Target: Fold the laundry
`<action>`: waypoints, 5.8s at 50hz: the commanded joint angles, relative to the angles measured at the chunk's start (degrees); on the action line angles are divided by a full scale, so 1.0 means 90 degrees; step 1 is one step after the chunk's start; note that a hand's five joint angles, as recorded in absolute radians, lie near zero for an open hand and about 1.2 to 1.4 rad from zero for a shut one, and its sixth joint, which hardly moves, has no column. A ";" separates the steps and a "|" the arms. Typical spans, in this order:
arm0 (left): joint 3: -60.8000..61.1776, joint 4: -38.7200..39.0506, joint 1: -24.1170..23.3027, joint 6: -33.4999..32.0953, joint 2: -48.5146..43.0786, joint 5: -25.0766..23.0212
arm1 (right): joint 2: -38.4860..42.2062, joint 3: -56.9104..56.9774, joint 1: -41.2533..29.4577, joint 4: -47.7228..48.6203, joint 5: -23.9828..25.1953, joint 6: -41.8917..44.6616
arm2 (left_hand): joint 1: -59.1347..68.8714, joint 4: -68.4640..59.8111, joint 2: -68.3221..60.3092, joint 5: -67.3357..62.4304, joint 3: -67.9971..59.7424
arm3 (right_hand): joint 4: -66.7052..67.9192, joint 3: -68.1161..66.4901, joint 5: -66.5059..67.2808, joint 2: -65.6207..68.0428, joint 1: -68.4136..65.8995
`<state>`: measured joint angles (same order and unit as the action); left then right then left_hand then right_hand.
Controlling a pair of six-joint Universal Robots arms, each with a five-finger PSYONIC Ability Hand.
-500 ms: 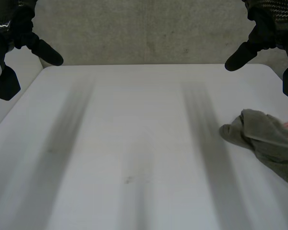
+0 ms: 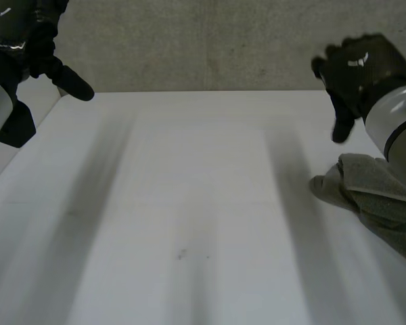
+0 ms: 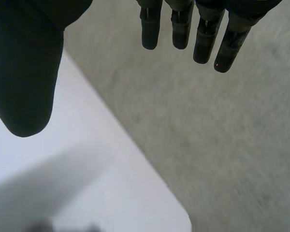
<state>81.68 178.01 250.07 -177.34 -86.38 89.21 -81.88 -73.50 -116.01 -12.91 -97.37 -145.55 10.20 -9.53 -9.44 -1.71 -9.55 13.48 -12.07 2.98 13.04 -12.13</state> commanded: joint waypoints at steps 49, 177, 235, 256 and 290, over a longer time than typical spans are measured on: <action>0.0358 0.0739 -0.0471 0.1234 -0.2365 -0.0820 | 0.0065 0.0363 -0.0820 0.1288 0.0458 -0.0858 | 0.0020 -0.0094 -0.0105 0.0147 -0.0092 | 0.7391 -0.7548 0.7447 0.7440 -0.7541; -0.1517 0.1979 -0.0315 -0.0755 -0.2267 -0.1436 | 0.1286 -0.0306 -0.1192 0.4824 0.0848 -0.0917 | 0.7755 -0.7830 -0.7840 -0.7588 -0.7828 | 0.7391 -0.7548 0.7447 0.7440 -0.7541; 0.4723 0.0905 0.0261 -0.1800 0.0789 0.0127 | 0.2204 -0.1384 -0.1456 0.1786 0.0702 -0.3114 | 0.2487 -0.2562 -0.2572 -0.2320 -0.2560 | 0.7391 -0.7548 0.7447 0.7440 -0.7541; 0.4910 0.1363 0.0271 -0.1780 -0.0488 0.0097 | 0.2272 -0.1384 -0.1495 0.1766 0.0712 -0.3066 | 0.0750 -0.0824 -0.0834 -0.0582 -0.0822 | 0.7391 -0.7548 0.7447 0.7440 -0.7541; 0.2956 0.2379 0.0271 -0.2024 -0.2824 0.0107 | 0.2311 -0.1423 -0.1495 0.1786 0.0722 -0.3056 | 0.3459 -0.3533 -0.3543 -0.3291 -0.3531 | 0.7391 -0.7548 0.7447 0.7440 -0.7541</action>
<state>108.85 196.42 252.46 -194.12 -110.99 90.18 -61.14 -86.38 -129.46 3.17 -90.89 -173.05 31.20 -31.18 -31.43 -21.08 -31.16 68.41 -68.09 57.23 67.81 -55.38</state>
